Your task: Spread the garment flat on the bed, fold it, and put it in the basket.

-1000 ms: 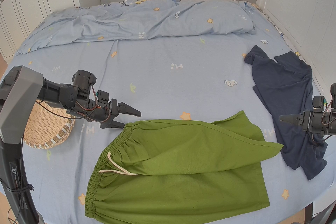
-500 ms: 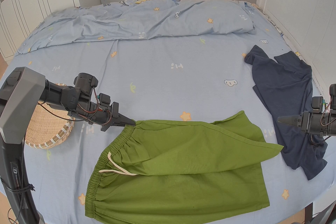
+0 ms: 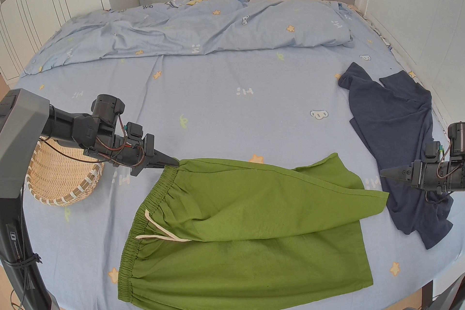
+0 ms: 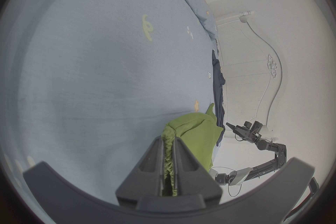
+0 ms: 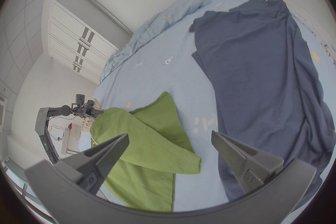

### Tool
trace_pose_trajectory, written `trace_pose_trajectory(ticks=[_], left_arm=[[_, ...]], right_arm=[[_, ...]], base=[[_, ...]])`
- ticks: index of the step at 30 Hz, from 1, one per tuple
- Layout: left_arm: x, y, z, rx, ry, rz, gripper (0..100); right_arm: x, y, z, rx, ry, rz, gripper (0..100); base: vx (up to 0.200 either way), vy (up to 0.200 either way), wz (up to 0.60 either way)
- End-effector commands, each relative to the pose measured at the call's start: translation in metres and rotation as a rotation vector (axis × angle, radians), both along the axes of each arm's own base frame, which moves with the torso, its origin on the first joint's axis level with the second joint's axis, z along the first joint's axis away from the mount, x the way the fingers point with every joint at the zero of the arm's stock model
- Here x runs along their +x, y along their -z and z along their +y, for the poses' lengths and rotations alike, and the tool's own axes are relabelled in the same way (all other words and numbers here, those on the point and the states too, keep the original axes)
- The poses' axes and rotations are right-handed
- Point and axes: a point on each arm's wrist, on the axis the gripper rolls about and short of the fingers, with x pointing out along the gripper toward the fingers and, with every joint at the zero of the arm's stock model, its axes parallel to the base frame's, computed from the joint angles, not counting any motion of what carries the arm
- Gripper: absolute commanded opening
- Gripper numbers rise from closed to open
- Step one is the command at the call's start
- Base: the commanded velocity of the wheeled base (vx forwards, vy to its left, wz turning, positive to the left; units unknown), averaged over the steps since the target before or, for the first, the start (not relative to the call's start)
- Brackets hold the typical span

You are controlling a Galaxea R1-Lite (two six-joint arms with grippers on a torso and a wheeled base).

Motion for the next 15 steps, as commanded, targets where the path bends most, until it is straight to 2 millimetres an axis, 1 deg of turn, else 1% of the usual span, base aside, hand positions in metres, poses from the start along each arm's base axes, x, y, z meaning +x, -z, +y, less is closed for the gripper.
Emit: trace_pose_trajectory(ticks=[1,3,5,10,15], left_arm=[[-0.001,-0.005,0.005,-0.001,-0.013,-0.014,0],[-0.001,-0.005,0.005,-0.001,-0.011,-0.014,0],[-0.001,-0.004,0.003,0.000,-0.006,-0.013,0],[0.000,-0.003,0.003,0.000,-0.006,-0.012,0],[0.000,-0.002,0.003,0.000,-0.005,-0.011,0]], right_arm=[[0.009,0.023,-0.004,0.016,0.004,0.082,100],[0.010,0.027,-0.002,0.016,-0.003,0.092,100],[0.011,0.035,0.000,0.019,-0.012,0.117,100],[0.013,0.047,0.003,0.020,-0.027,0.120,100],[0.014,0.054,0.009,0.019,-0.048,0.113,100]], base=[[0.000,0.000,0.00],[0.000,0.000,0.00],[0.000,0.000,0.00],[0.000,0.000,0.00],[0.000,0.000,0.00]])
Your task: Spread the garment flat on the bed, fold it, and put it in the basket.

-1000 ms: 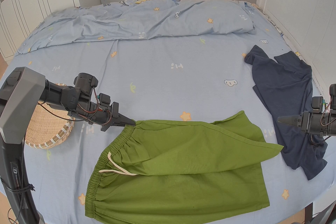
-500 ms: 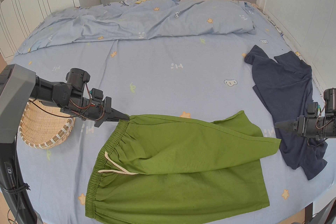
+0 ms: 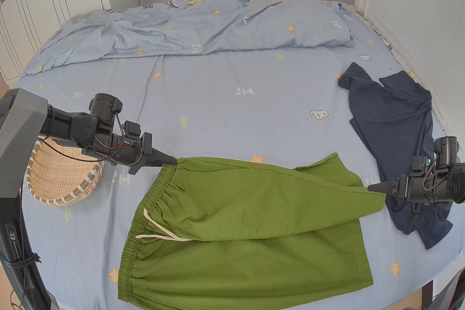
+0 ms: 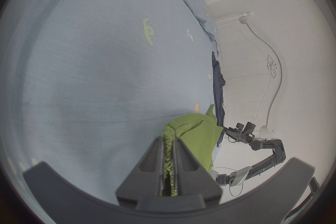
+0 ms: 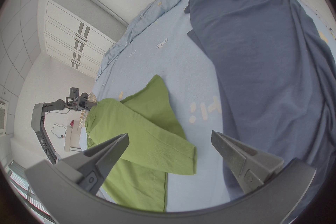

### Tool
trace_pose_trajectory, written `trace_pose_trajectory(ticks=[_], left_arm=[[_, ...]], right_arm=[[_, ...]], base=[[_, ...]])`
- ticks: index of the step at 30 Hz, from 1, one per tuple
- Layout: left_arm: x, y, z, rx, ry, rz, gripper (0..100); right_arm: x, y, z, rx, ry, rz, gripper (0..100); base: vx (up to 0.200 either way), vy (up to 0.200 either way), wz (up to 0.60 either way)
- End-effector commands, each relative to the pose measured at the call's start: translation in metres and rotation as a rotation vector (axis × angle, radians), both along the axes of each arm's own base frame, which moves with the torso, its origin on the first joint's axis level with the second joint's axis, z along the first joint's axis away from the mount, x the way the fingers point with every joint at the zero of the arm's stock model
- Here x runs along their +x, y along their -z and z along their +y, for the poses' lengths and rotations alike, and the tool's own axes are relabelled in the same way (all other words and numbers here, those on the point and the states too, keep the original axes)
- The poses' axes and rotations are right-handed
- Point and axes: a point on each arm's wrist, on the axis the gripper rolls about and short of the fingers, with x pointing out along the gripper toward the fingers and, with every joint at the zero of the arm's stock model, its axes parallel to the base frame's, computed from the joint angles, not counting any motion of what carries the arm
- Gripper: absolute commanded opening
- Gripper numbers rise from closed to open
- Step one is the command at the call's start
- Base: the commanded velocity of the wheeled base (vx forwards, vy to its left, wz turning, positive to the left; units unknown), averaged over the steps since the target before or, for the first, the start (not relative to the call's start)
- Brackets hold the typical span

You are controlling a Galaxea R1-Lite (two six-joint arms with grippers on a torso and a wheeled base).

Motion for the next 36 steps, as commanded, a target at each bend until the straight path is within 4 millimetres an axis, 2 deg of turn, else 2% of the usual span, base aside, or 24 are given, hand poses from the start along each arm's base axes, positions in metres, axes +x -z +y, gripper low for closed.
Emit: trace_pose_trajectory(ticks=[1,7,8,23,26,27,28,29,31,34,36], left_arm=[[0.000,0.000,0.000,0.000,0.000,-0.001,0],[0.001,-0.001,0.001,-0.001,-0.004,-0.003,0],[0.001,-0.001,0.002,-0.001,-0.005,-0.003,0],[-0.001,-0.004,0.004,-0.001,-0.009,-0.009,0],[-0.005,-0.013,0.005,-0.003,-0.012,-0.023,0],[-0.005,-0.013,0.005,-0.003,-0.012,-0.025,0],[-0.007,-0.017,0.005,-0.004,-0.013,-0.031,0],[-0.007,-0.017,0.006,-0.004,-0.014,-0.031,0],[-0.009,-0.018,0.006,-0.003,-0.014,-0.031,0],[-0.010,-0.019,0.006,-0.003,-0.014,-0.035,0],[-0.010,-0.020,0.006,-0.003,-0.014,-0.037,0]], right_arm=[[0.001,0.017,0.007,0.008,-0.024,0.039,100],[0.001,0.022,0.009,0.005,-0.031,0.011,100],[0.001,0.022,0.009,0.005,-0.030,0.009,0],[0.000,0.018,0.008,0.005,-0.024,-0.004,0],[-0.020,-0.022,0.022,-0.015,-0.059,-0.135,0],[-0.023,-0.025,0.023,-0.016,-0.062,-0.146,0],[-0.035,-0.046,0.030,-0.010,-0.078,-0.191,0],[-0.038,-0.049,0.032,-0.007,-0.081,-0.194,0],[-0.056,-0.074,0.042,0.005,-0.116,-0.217,0],[-0.078,-0.097,0.051,0.008,-0.159,-0.230,0],[-0.083,-0.102,0.052,0.009,-0.168,-0.233,0]], base=[[0.000,0.000,0.00],[0.000,0.000,0.00],[0.000,0.000,0.00],[0.000,0.000,0.00],[0.000,0.000,0.00],[0.000,0.000,0.00],[0.000,0.000,0.00],[0.000,0.000,0.00],[0.000,0.000,0.00],[0.000,0.000,0.00],[0.000,0.000,0.00]])
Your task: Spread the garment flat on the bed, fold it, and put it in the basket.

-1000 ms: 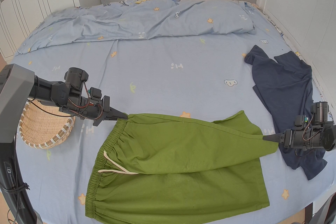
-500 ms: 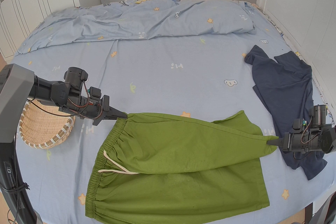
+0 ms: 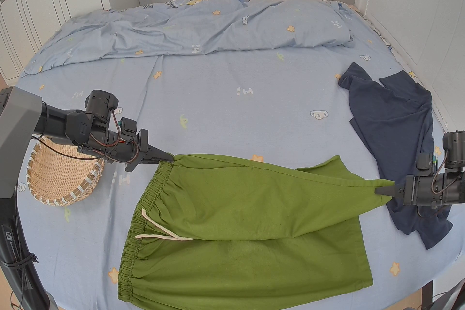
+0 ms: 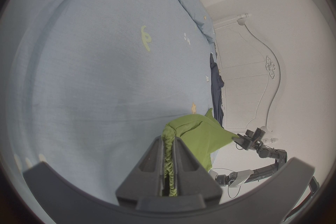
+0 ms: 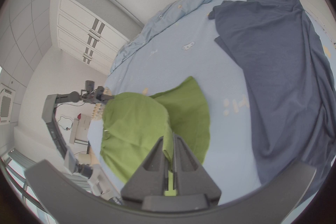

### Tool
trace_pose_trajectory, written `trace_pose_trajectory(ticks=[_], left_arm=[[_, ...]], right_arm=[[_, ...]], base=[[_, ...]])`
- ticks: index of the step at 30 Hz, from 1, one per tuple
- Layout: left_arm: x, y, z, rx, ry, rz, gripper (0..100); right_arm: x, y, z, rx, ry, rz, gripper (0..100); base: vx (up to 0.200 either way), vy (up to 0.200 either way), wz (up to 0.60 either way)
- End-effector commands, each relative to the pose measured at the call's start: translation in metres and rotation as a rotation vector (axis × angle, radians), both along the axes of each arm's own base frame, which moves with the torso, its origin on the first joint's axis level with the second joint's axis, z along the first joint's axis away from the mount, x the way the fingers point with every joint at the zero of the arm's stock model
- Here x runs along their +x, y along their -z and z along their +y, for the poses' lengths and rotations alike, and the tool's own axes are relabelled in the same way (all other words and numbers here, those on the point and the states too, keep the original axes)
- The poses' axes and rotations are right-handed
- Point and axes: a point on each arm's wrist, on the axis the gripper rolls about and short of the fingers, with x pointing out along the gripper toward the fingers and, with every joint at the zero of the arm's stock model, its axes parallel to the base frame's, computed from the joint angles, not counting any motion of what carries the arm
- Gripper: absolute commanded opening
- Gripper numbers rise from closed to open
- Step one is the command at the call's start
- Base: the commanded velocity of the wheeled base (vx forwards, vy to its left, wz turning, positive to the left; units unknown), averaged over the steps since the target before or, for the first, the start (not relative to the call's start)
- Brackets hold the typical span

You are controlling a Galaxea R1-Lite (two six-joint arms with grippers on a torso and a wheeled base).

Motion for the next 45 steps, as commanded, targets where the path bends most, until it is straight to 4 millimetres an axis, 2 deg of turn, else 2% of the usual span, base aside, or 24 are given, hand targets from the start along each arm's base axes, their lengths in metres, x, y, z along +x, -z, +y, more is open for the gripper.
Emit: trace_pose_trajectory(ticks=[1,7,13,20,21,23,26,27,28,31,32,33,35,38,40,45], left_arm=[[-0.007,-0.013,0.002,-0.002,-0.005,-0.025,0],[-0.014,-0.027,0.010,-0.005,-0.022,-0.054,0],[-0.022,-0.039,0.021,-0.007,-0.049,-0.082,0],[-0.028,-0.050,0.033,-0.007,-0.079,-0.112,0],[-0.028,-0.050,0.033,-0.007,-0.079,-0.112,0],[-0.029,-0.051,0.037,-0.007,-0.089,-0.119,0],[-0.029,-0.053,0.042,-0.008,-0.100,-0.125,0],[-0.029,-0.053,0.042,-0.008,-0.100,-0.125,0],[-0.030,-0.054,0.045,-0.007,-0.108,-0.131,0],[-0.029,-0.056,0.049,-0.007,-0.119,-0.145,0],[-0.029,-0.057,0.053,-0.005,-0.130,-0.156,0],[-0.029,-0.057,0.053,-0.005,-0.130,-0.156,0],[-0.028,-0.055,0.058,0.003,-0.146,-0.171,0],[-0.028,-0.055,0.060,0.004,-0.151,-0.184,0],[-0.026,-0.052,0.062,0.006,-0.156,-0.207,0],[-0.023,-0.047,0.063,0.009,-0.160,-0.259,0]], right_arm=[[-0.062,-0.081,0.025,0.009,-0.116,-0.194,0],[-0.094,-0.113,0.033,0.020,-0.187,-0.213,0],[-0.088,-0.122,0.034,0.021,-0.187,-0.236,0],[-0.034,-0.107,0.040,0.018,-0.178,-0.189,0],[-0.034,-0.107,0.040,0.018,-0.178,-0.189,0],[-0.004,-0.100,0.043,0.021,-0.175,-0.201,0],[0.027,-0.096,0.047,0.036,-0.165,-0.196,0],[0.027,-0.096,0.047,0.036,-0.165,-0.196,0],[0.047,-0.095,0.048,0.043,-0.157,-0.199,0],[0.064,-0.094,0.050,0.043,-0.155,-0.200,0],[0.077,-0.095,0.051,0.042,-0.155,-0.207,0],[0.077,-0.095,0.051,0.042,-0.155,-0.207,0],[0.101,-0.098,0.052,0.042,-0.148,-0.233,0],[0.112,-0.100,0.050,0.042,-0.139,-0.244,0],[0.128,-0.102,0.046,0.037,-0.128,-0.272,0],[0.145,-0.101,0.044,0.032,-0.121,-0.322,0]], base=[[0.000,0.000,0.00],[0.000,0.000,0.00],[0.000,0.000,0.00],[0.000,0.000,0.00],[0.000,0.000,0.00],[0.000,0.000,0.00],[0.000,0.000,0.00],[0.000,0.000,0.00],[0.000,0.000,0.00],[0.000,0.000,0.00],[0.000,0.000,0.00],[0.000,0.000,0.00],[0.000,0.000,0.00],[0.000,0.000,0.00],[0.000,0.000,0.00],[0.000,0.000,0.00]])
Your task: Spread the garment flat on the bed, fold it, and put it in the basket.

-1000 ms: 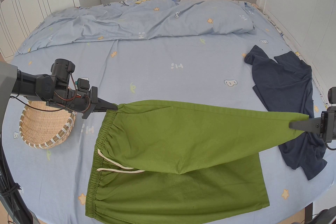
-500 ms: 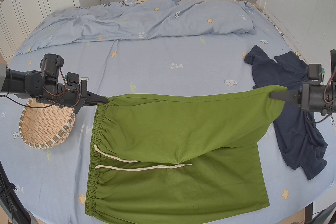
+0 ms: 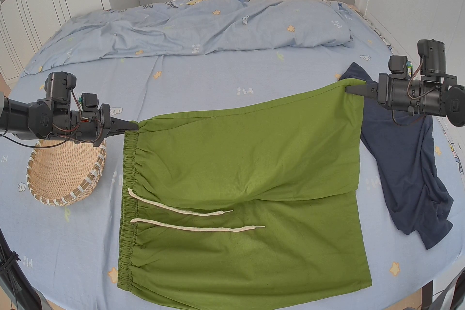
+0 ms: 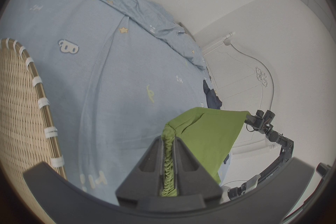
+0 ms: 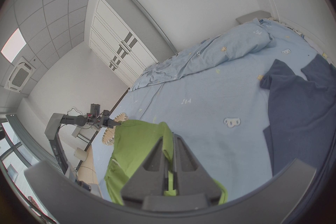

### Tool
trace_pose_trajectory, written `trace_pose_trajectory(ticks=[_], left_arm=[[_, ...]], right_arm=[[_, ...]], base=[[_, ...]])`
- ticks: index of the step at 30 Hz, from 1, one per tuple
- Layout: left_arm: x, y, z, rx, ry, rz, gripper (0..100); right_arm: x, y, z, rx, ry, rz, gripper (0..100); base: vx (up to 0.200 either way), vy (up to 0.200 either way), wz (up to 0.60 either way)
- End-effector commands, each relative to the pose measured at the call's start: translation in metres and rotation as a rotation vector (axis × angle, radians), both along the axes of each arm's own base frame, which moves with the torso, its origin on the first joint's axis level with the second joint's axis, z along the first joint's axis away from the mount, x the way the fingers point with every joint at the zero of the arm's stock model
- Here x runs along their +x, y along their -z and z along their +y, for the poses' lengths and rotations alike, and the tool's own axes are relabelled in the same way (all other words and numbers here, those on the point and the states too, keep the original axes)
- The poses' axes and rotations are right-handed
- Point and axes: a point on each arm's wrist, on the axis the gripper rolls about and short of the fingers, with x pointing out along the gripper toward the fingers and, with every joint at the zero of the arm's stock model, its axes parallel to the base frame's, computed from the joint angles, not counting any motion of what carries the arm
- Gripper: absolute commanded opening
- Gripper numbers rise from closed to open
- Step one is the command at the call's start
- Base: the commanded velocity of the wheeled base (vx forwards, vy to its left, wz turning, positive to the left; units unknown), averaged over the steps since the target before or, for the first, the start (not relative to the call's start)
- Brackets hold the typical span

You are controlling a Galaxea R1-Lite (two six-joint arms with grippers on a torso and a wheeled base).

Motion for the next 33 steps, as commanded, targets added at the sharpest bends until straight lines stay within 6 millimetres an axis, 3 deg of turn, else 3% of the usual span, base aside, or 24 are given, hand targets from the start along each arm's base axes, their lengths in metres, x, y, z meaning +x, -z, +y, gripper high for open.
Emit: trace_pose_trajectory(ticks=[1,10,19,33], left_arm=[[0.000,0.009,0.004,0.000,-0.013,-0.010,0],[0.003,0.009,0.012,0.006,-0.034,-0.055,0],[0.014,0.018,0.013,0.010,-0.035,-0.108,0],[0.032,0.035,0.020,0.019,-0.052,-0.171,0]], right_arm=[[0.035,0.021,-0.005,0.000,0.021,-0.008,0],[0.069,0.045,-0.007,-0.001,0.046,-0.027,0],[0.090,0.045,-0.005,-0.007,0.066,-0.064,0],[0.120,0.064,-0.001,-0.022,0.109,-0.068,0]], base=[[0.000,0.000,0.00],[0.000,0.000,0.00],[0.000,0.000,0.00],[0.000,0.000,0.00]])
